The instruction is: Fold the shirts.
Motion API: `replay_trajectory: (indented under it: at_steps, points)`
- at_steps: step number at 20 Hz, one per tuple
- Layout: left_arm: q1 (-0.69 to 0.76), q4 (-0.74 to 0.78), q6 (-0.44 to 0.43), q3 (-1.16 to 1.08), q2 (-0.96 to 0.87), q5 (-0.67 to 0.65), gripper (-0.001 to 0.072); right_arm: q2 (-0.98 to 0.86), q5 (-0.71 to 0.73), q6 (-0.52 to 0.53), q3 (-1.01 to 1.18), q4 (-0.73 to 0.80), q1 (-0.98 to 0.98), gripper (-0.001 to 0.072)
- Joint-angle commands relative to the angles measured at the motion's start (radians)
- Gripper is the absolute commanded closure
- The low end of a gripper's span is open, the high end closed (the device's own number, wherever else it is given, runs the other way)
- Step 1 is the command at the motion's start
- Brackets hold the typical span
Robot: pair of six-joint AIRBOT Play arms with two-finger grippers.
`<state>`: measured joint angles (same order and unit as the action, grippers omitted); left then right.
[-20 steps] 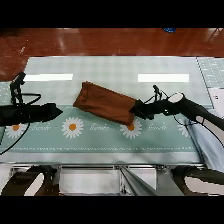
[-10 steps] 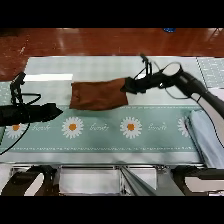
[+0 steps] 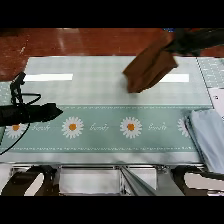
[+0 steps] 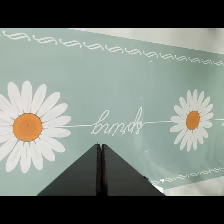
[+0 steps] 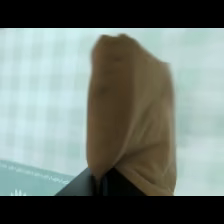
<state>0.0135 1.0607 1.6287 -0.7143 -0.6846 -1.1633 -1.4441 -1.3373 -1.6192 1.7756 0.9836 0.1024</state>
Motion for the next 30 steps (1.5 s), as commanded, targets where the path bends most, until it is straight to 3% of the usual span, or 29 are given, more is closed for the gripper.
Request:
replay_trajectory:
  at_steps: [1,6,10,15,17,20,21,22,23,28,29,30]
  points:
    - [0.0,0.001,-0.005,0.0,-0.001,0.001,0.0688,0.083,-0.142,-0.096,0.059,0.037,0.201,0.0687]
    - [0.0,0.0,-0.004,0.0,-0.001,0.004,0.0688,0.187,-0.308,-0.124,0.059,0.06,0.475,0.0687]
    - [-0.001,0.001,-0.004,0.0,-0.001,0.031,0.0688,0.224,-0.503,-0.15,0.059,0.241,0.61,0.0687]
    - [-0.001,0.001,-0.004,0.0,-0.001,0.037,0.0688,0.33,-0.522,-0.132,-0.061,0.316,0.742,0.0686]
    - [0.0,0.0,-0.004,0.0,-0.001,0.037,0.0687,0.41,-0.522,-0.106,-0.192,0.49,0.783,0.0686]
    - [0.0,0.0,-0.004,0.0,-0.001,0.037,0.0687,0.522,-0.52,-0.04,-0.407,0.883,0.83,0.0686]
    - [0.0,0.0,-0.004,0.0,-0.001,0.039,0.0687,0.547,-0.509,-0.092,-0.475,0.893,0.861,0.0659]
    - [0.0,0.0,-0.004,0.0,-0.001,0.038,0.0687,0.566,-0.5,-0.103,-0.535,0.851,0.889,0.0501]
    - [0.0,0.0,-0.004,0.0,-0.002,0.04,0.0688,0.574,-0.5,-0.085,-0.592,0.802,0.9,0.0283]
    - [-0.001,-0.01,-0.005,-0.008,-0.003,0.107,0.0687,0.572,-0.37,-0.07,-0.647,0.694,0.899,0.0303]
    - [-0.001,-0.032,-0.035,-0.039,-0.009,0.109,0.0687,0.57,-0.308,-0.067,-0.634,0.624,0.899,0.0361]
    - [-0.001,-0.09,-0.098,-0.083,-0.017,0.127,0.0688,0.561,-0.261,-0.037,-0.614,0.516,0.895,0.0556]
